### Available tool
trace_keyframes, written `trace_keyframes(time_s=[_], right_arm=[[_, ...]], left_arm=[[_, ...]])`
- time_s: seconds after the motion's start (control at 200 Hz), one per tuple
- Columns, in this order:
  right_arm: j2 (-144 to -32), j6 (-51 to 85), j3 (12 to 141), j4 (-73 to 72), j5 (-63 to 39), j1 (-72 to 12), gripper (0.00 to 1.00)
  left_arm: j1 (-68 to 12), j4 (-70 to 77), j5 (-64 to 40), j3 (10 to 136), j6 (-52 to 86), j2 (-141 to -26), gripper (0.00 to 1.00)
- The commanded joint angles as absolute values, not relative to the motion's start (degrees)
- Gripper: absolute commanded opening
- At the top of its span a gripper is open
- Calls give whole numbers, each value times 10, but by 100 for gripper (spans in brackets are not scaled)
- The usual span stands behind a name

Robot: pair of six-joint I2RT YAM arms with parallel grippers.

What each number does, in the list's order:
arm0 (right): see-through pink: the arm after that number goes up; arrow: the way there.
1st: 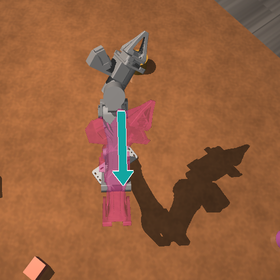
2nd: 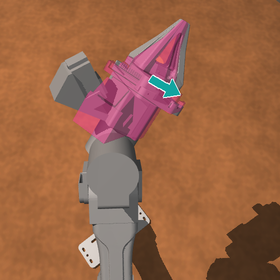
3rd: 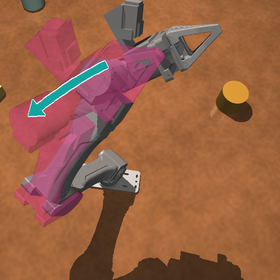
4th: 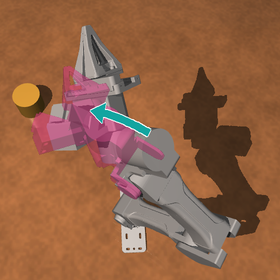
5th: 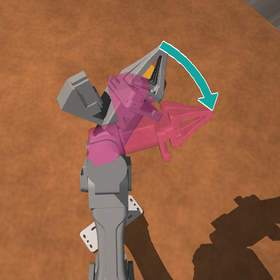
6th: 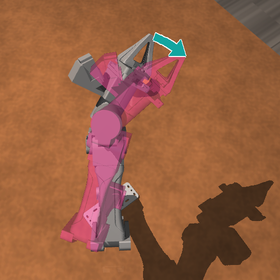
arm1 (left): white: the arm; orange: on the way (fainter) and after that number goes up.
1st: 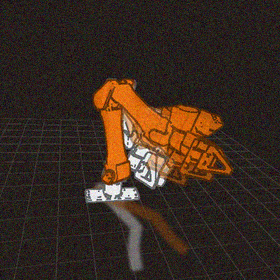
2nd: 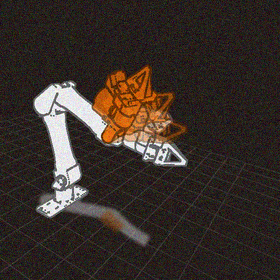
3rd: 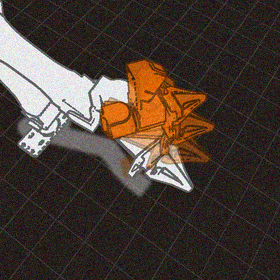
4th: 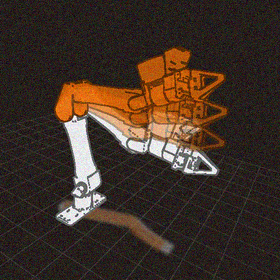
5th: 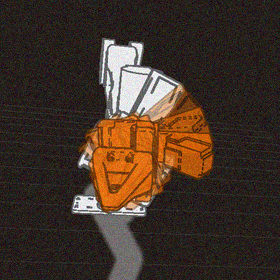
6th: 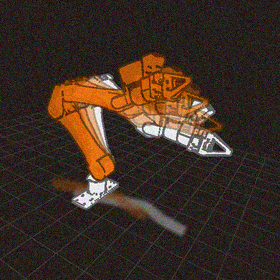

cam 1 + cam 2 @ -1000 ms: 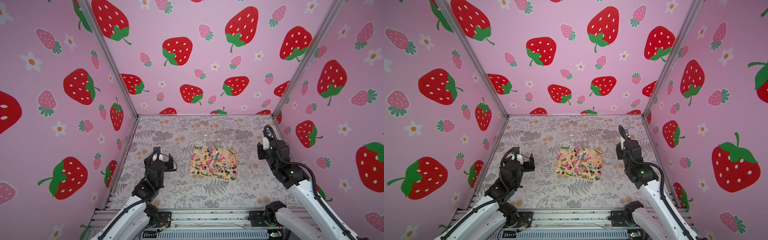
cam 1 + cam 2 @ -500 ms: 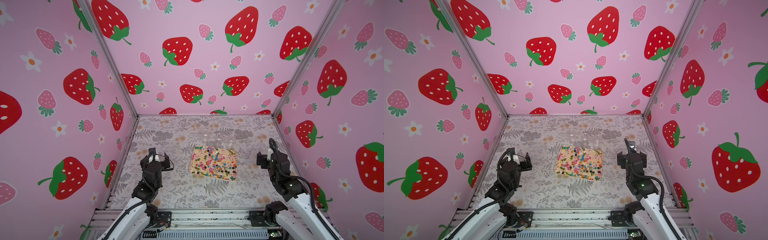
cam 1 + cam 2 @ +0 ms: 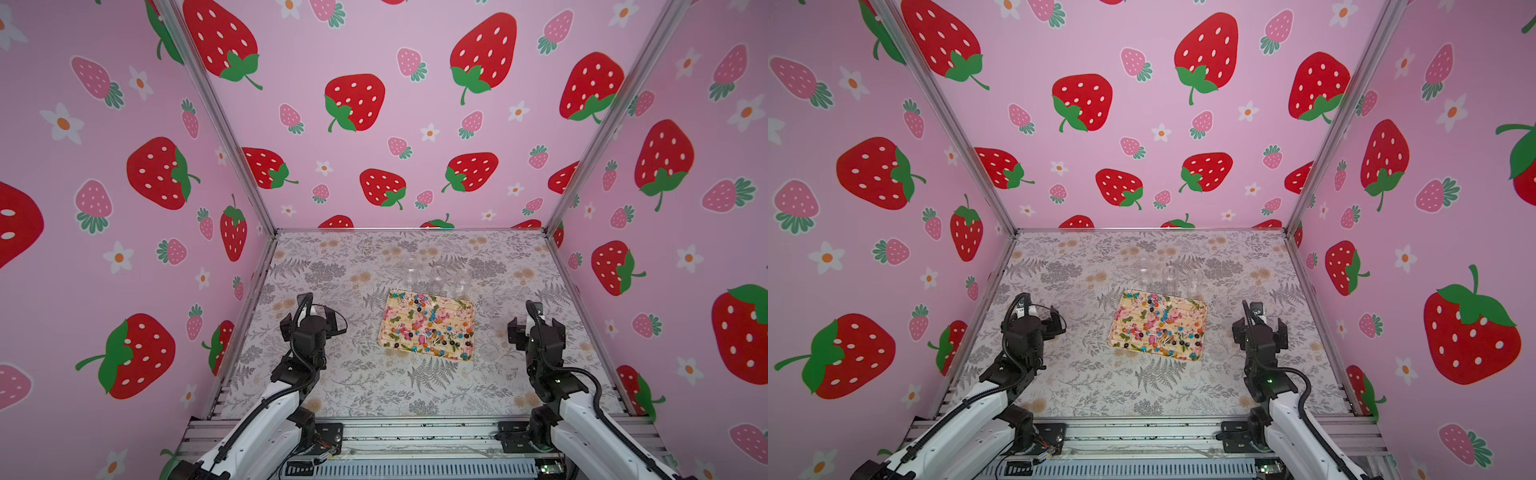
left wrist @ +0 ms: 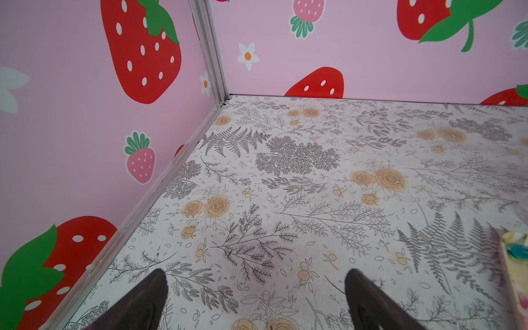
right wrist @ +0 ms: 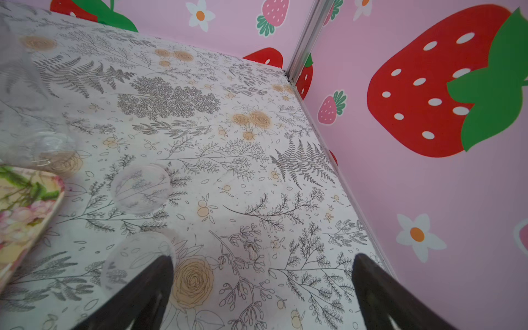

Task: Pour the candies out of the jar
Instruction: Reset both arms

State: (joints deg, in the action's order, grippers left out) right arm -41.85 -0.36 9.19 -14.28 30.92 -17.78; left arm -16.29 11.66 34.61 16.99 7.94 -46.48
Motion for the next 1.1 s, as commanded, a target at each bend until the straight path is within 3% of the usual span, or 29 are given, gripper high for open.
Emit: trace_keyframes(time_s=[0.0,0.25,0.69,0.885,0.971,1.096], right_arm=[[-463,-14,87,-262,296,-149,99],[-618,17,122,-370,224,-62,99],[-768,30,169,-489,165,-20,99],[-905,33,166,-638,152,-5,99],[-883,29,211,-514,131,-4,99],[-894,19,241,-477,112,-5,99]], left_arm=[[-145,209,348,146,86,-492,99],[-110,297,315,152,99,-620,99],[-23,428,215,175,97,-733,99],[-16,462,197,181,75,-766,99],[-2,505,190,182,84,-809,99],[8,502,126,217,69,-873,99]])
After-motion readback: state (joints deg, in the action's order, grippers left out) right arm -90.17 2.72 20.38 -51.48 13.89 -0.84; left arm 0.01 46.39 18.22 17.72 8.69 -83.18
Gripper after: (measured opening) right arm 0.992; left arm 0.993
